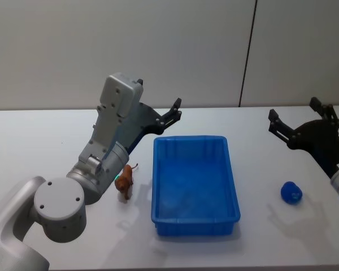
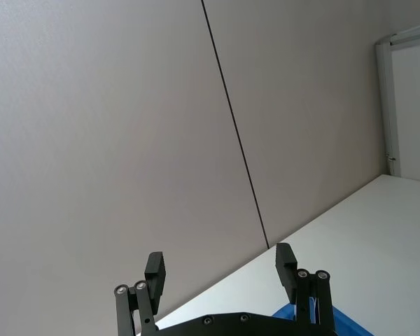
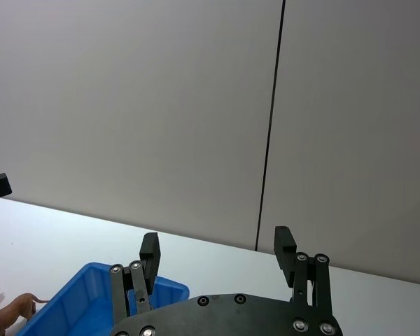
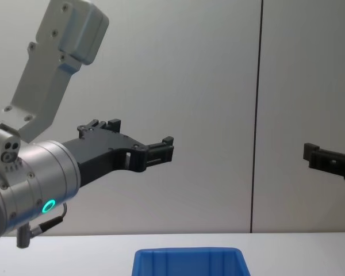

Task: Pick up the two dolls from the table and place them into the box.

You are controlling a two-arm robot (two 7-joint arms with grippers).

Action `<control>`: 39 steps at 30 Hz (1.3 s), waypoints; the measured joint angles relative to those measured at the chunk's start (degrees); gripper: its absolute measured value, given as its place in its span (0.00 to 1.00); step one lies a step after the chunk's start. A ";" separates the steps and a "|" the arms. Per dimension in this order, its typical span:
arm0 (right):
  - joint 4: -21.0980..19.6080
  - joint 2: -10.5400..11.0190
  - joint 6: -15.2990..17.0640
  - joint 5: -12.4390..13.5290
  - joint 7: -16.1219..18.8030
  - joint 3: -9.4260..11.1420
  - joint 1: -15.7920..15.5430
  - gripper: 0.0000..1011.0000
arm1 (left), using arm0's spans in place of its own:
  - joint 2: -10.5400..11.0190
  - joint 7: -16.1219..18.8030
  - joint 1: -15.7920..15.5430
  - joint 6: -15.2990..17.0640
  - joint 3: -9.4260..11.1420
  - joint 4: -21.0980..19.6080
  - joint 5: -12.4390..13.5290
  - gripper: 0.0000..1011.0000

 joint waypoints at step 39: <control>0.00 0.00 0.00 0.00 0.00 0.00 0.00 0.99 | 0.00 0.00 0.00 0.00 0.00 0.00 0.00 0.99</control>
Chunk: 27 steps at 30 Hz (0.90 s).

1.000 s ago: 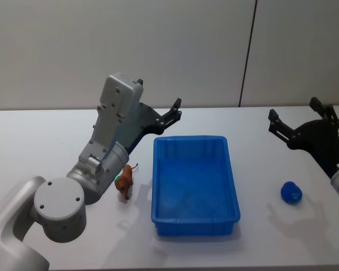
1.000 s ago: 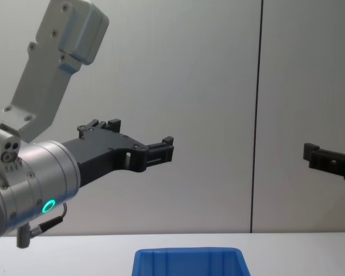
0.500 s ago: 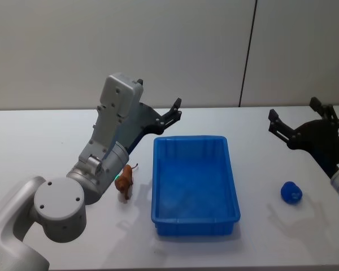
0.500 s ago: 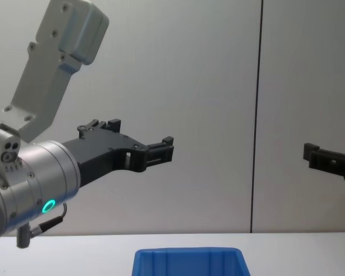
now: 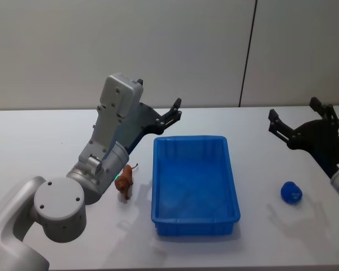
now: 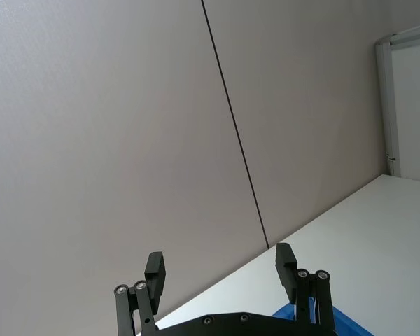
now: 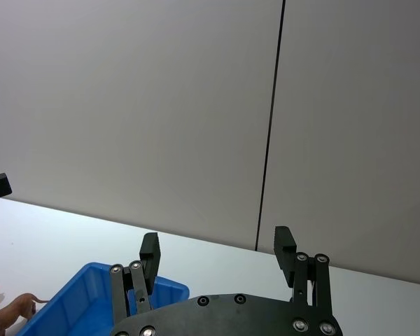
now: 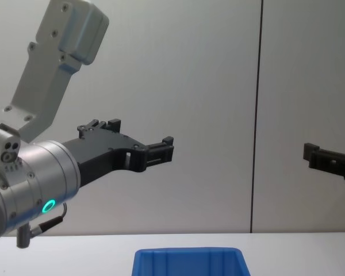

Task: Pick up the two dolls from the table and place them into the box.

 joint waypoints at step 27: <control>0.00 0.00 0.00 0.00 0.00 0.00 0.00 0.99 | 0.50 -1.55 0.33 2.10 -0.49 -0.28 -1.85 0.99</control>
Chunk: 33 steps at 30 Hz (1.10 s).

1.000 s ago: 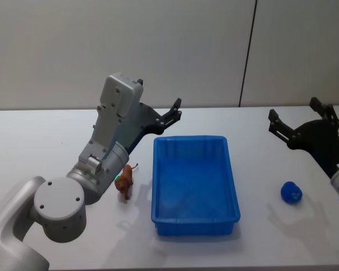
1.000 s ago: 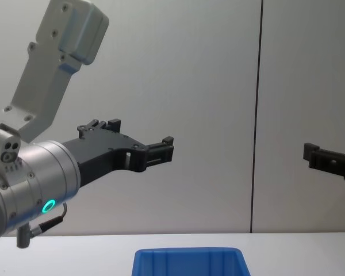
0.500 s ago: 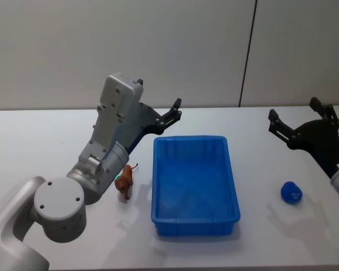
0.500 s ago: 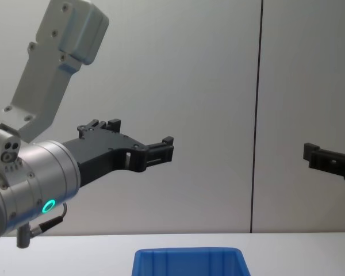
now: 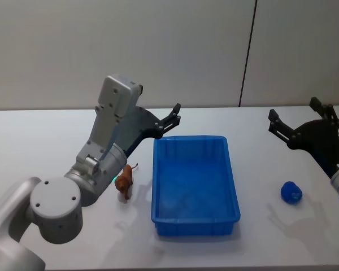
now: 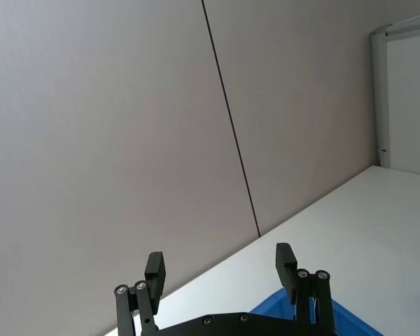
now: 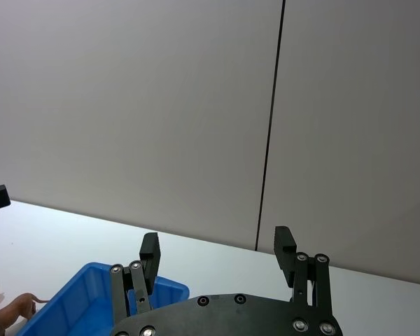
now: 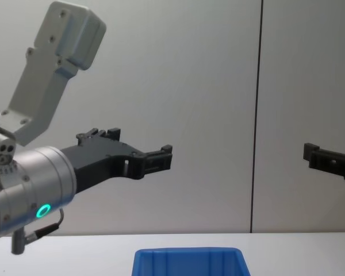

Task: Pick up the two dolls from the table and place them into the box.

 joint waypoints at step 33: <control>0.00 0.00 0.00 0.00 0.00 0.00 0.00 0.99 | 12.49 9.04 11.53 7.30 -6.51 -8.55 -14.57 0.99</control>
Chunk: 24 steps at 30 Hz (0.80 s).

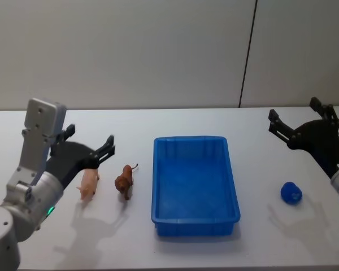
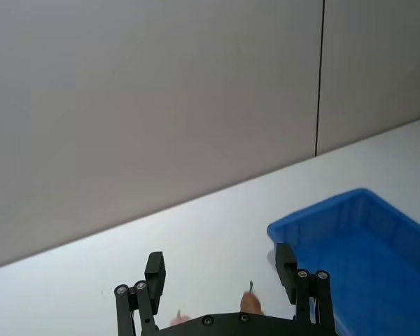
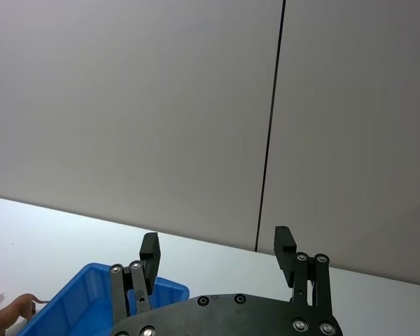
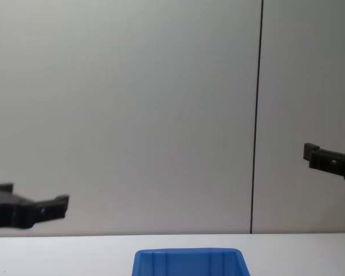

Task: Pick up the two dolls from the table and place them into the box.

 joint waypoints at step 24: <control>0.00 0.00 0.00 0.00 0.00 0.00 0.00 0.99 | 0.30 -12.40 -5.32 12.32 -1.77 12.59 -3.29 0.99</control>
